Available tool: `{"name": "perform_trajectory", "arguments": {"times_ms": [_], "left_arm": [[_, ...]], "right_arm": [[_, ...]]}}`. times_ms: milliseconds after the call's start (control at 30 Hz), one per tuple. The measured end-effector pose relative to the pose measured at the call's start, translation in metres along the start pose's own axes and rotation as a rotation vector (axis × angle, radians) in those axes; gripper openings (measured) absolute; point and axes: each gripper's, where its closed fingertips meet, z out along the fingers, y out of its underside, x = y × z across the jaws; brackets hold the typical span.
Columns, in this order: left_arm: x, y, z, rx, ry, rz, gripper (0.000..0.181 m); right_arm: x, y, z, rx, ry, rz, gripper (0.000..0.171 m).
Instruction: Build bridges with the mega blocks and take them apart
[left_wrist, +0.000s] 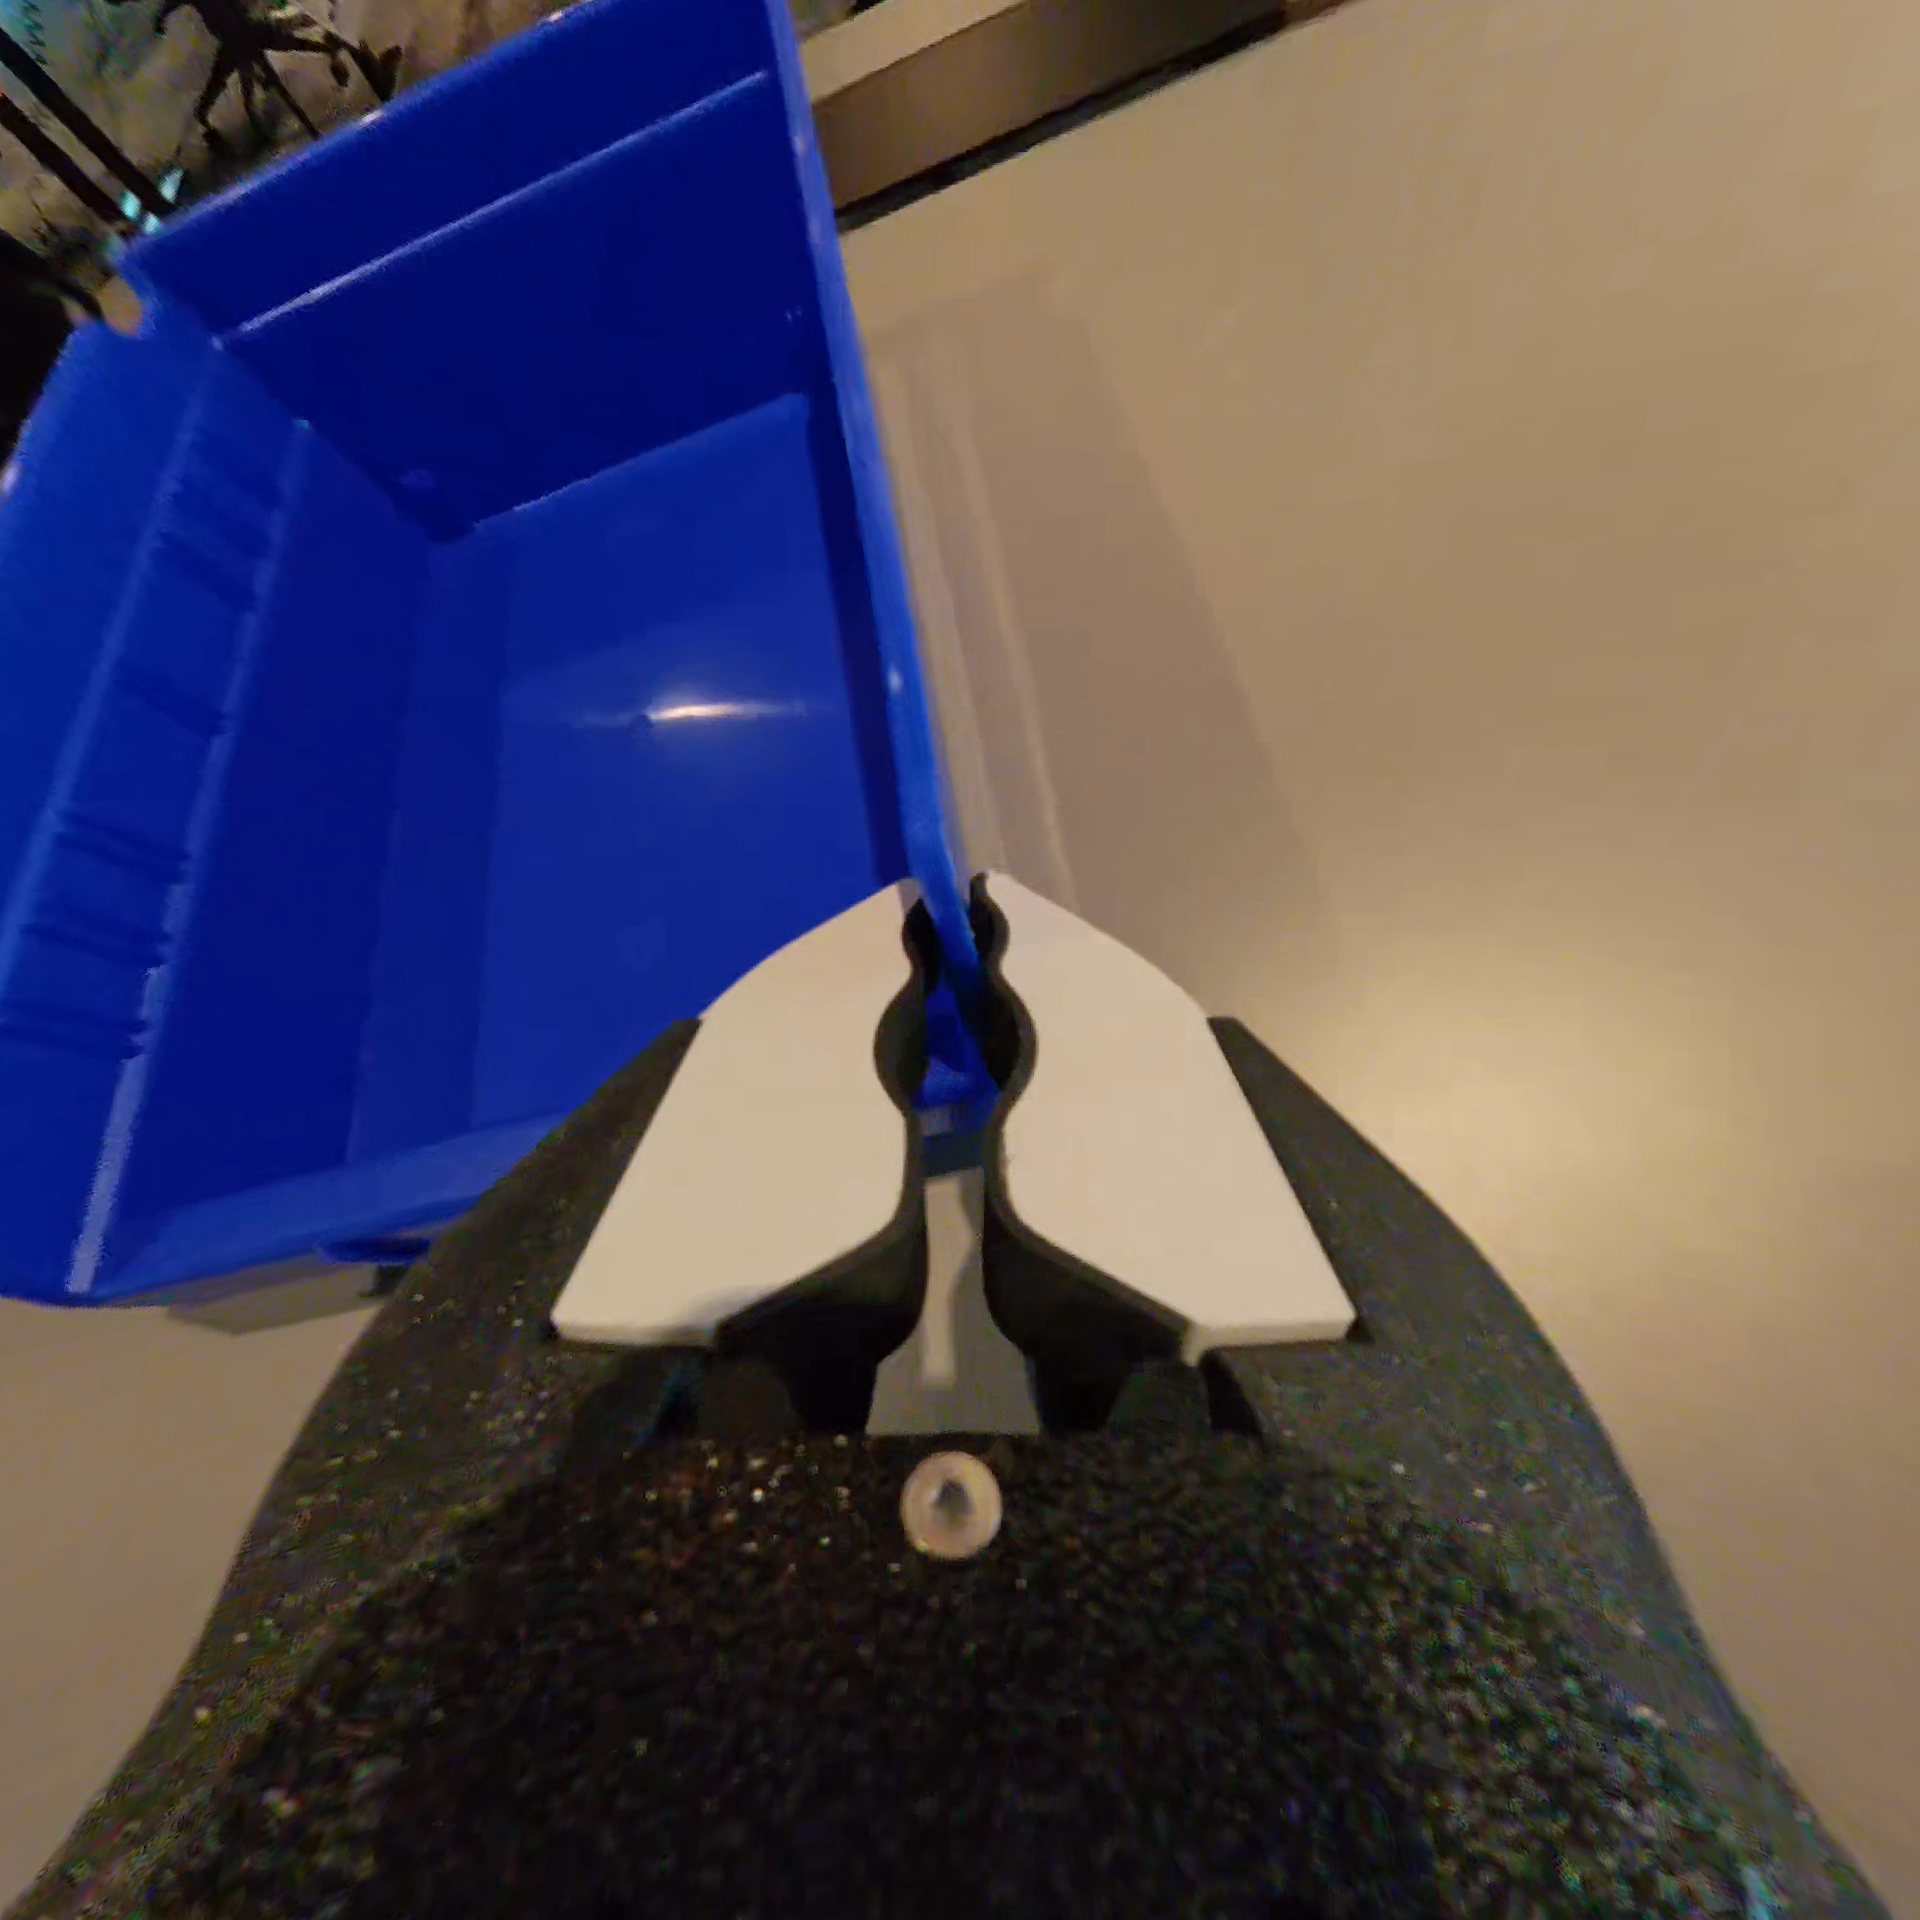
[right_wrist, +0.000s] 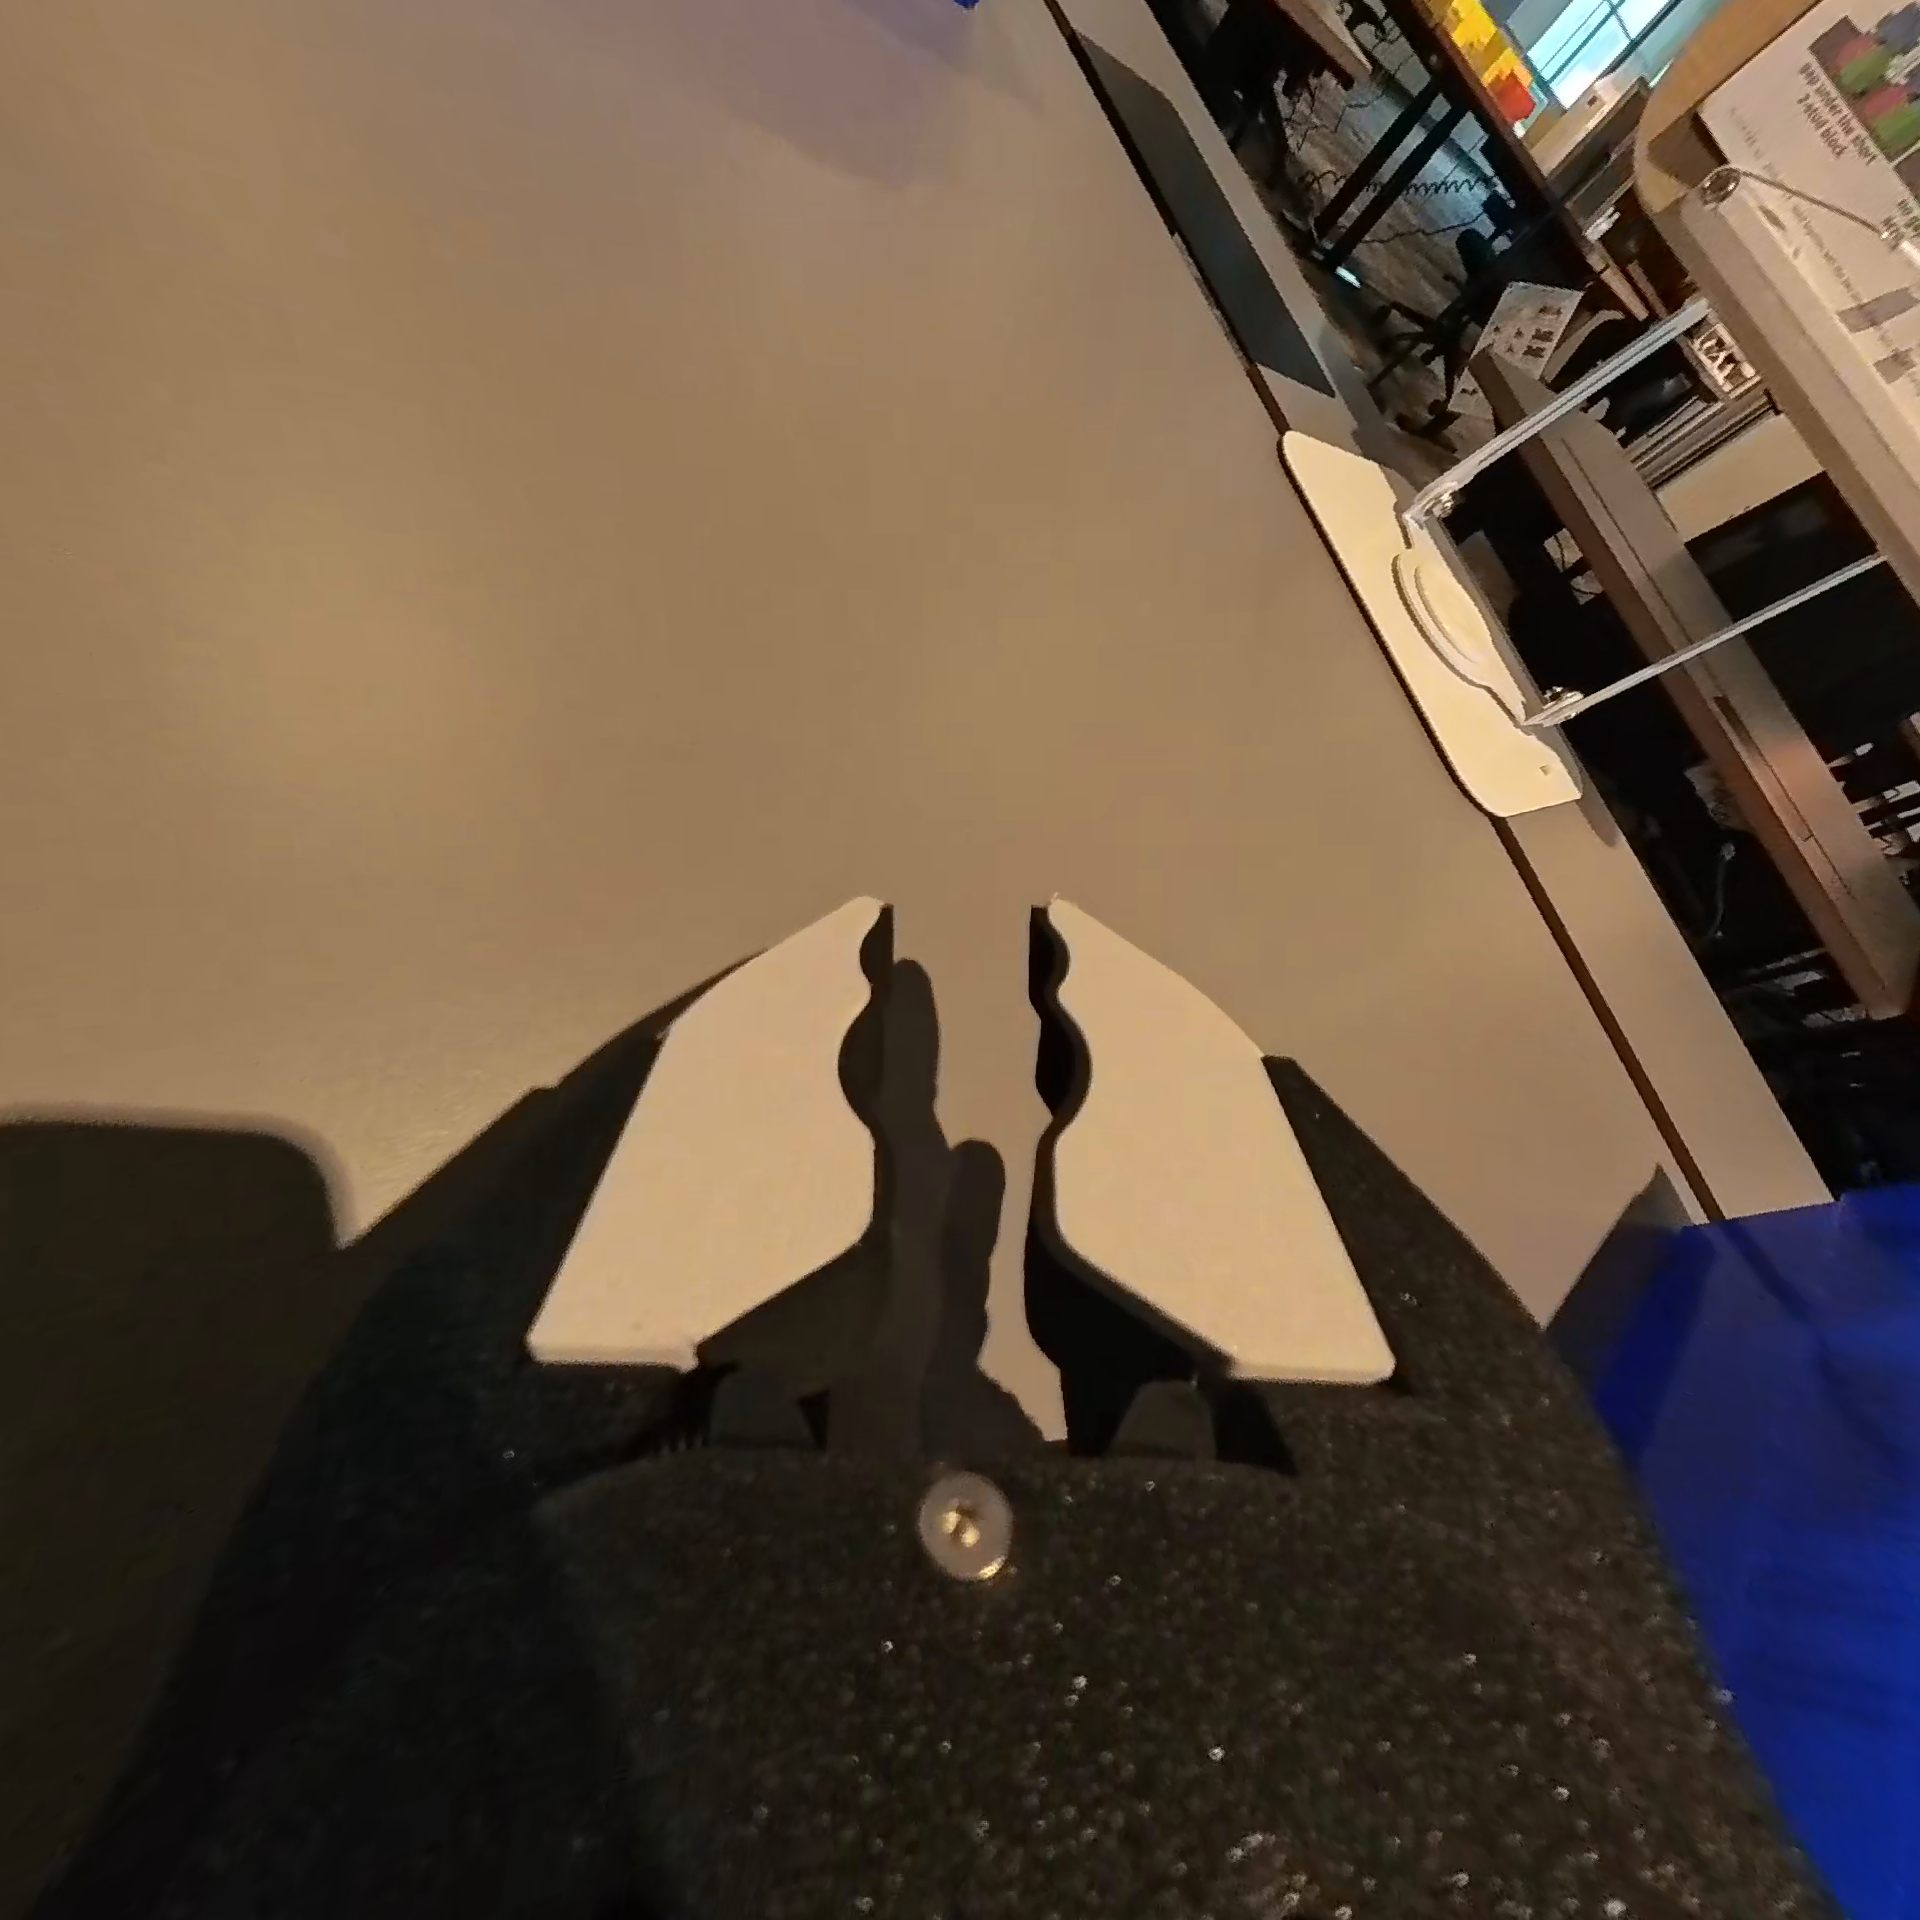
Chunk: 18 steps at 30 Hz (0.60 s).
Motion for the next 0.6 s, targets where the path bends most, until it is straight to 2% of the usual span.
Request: {"name": "perform_trajectory", "arguments": {"times_ms": [267,600], "left_arm": [[0.069,-0.006,-0.026,-0.024,-0.157,0.274,0.011],[0.106,-0.009,-0.034,0.075,-0.06,0.352,0.008]], "right_arm": [[0.0,0.001,0.0,-0.01,0.009,-0.01,0.025],[0.001,0.002,0.001,-0.024,0.035,-0.025,0.024]]}}
